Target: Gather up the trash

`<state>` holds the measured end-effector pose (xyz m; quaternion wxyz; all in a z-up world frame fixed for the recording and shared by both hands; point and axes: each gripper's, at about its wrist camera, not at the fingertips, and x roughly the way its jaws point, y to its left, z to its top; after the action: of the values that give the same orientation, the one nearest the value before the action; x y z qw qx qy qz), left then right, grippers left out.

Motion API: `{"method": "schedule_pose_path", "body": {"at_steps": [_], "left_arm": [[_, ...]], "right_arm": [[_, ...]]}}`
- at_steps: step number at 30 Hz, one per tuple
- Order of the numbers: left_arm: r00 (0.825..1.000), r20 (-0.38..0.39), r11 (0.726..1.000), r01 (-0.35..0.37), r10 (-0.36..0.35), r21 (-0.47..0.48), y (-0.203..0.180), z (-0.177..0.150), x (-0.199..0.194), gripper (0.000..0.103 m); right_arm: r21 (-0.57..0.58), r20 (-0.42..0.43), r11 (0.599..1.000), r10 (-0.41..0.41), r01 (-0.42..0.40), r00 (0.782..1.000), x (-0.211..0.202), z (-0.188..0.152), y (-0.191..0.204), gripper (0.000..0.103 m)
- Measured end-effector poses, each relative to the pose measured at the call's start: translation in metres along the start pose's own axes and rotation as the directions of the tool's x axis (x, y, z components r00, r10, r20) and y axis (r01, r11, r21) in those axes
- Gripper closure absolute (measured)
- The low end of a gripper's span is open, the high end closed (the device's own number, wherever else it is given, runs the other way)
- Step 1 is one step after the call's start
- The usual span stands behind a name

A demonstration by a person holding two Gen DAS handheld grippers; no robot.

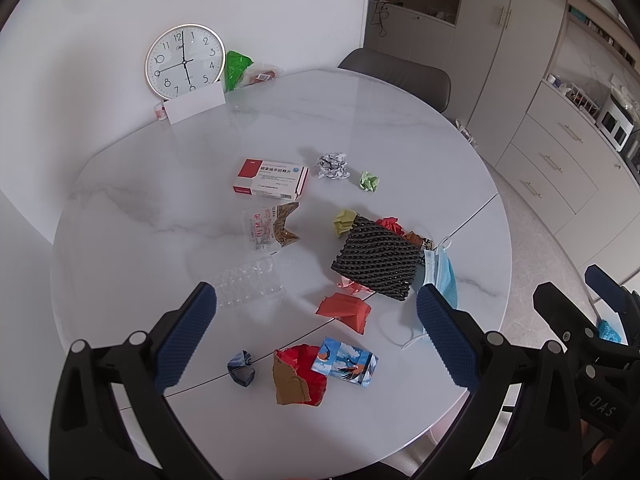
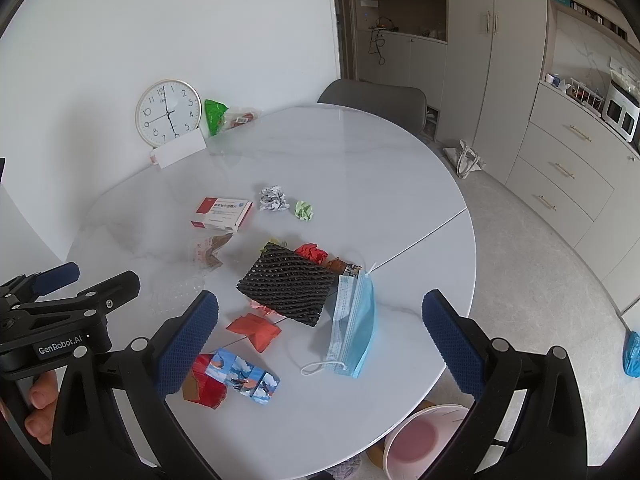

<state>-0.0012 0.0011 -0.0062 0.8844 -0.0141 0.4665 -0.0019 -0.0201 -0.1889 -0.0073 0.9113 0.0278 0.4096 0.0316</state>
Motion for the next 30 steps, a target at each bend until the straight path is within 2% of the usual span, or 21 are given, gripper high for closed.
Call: {"method": "schedule_pose_path", "body": {"at_steps": [23,30], "left_arm": [[1.000,-0.003,1.000,-0.007,0.007,0.003,0.003,-0.003,0.003,0.007],[1.000,-0.007,0.993,0.022,-0.021,0.118,0.030,-0.023,0.028,0.007]], "right_arm": [[-0.004,-0.007,1.000,-0.004,0.004,1.000,0.001,-0.001,0.000,0.002],[-0.030,-0.059,1.000,0.004,-0.005,0.998,0.018,-0.018,0.004,0.002]]}}
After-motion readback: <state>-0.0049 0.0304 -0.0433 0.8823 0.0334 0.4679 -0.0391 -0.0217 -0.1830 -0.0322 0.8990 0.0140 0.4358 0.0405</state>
